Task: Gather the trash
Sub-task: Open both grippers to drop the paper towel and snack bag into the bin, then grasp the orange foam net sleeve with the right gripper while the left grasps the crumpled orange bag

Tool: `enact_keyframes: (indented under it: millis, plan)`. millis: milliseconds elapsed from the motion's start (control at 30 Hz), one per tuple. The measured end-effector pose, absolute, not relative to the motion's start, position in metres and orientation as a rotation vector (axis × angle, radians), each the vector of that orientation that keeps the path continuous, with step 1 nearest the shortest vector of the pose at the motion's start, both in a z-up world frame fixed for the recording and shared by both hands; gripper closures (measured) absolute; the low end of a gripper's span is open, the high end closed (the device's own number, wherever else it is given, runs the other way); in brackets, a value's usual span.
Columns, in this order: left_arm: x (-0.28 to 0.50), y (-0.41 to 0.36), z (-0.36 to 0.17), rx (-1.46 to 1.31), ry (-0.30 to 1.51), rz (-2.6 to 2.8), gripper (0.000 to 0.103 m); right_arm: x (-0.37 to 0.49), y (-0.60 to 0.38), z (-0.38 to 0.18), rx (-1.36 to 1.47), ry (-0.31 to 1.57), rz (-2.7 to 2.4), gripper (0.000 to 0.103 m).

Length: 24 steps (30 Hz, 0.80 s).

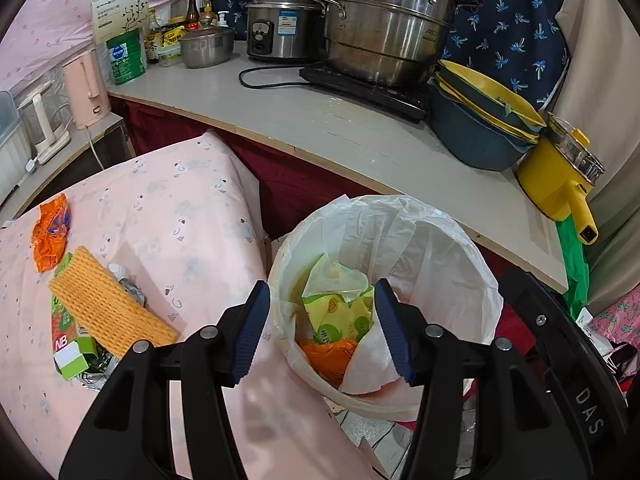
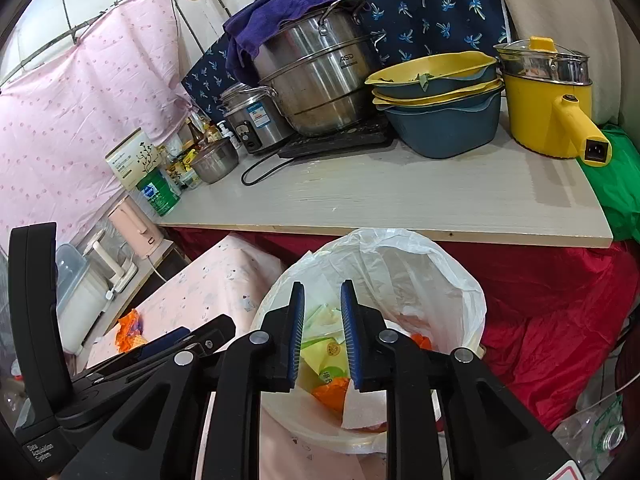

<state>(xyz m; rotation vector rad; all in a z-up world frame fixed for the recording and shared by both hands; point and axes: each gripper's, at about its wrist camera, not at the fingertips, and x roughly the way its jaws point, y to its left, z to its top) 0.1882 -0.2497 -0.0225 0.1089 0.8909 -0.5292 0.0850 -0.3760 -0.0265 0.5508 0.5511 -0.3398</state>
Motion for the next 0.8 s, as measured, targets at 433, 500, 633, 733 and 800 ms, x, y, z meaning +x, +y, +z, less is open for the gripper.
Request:
enact_keyframes:
  millis: [433,500,633,733,800]
  plan:
    - [0.184,-0.206,-0.014,0.080,0.869,-0.450,0.038,0.089,-0.345,-0.017,0.506,0.558,-0.290,0.072]
    - [0.185,-0.194,-0.014,0.066,0.874,-0.432,0.038,0.092,-0.337,-0.016,0.495,0.564,-0.273,0.072]
    - [0.188,-0.174,-0.016,0.045,0.882,-0.393,0.037,0.097,-0.318,-0.016,0.472,0.577,-0.237,0.072]
    - [0.190,-0.157,-0.017,0.029,0.886,-0.365,0.037,0.100,-0.304,-0.015,0.457,0.585,-0.213,0.072]
    - [0.192,-0.145,-0.018,0.016,0.888,-0.347,0.037,0.103,-0.295,-0.015,0.447,0.591,-0.198,0.072]
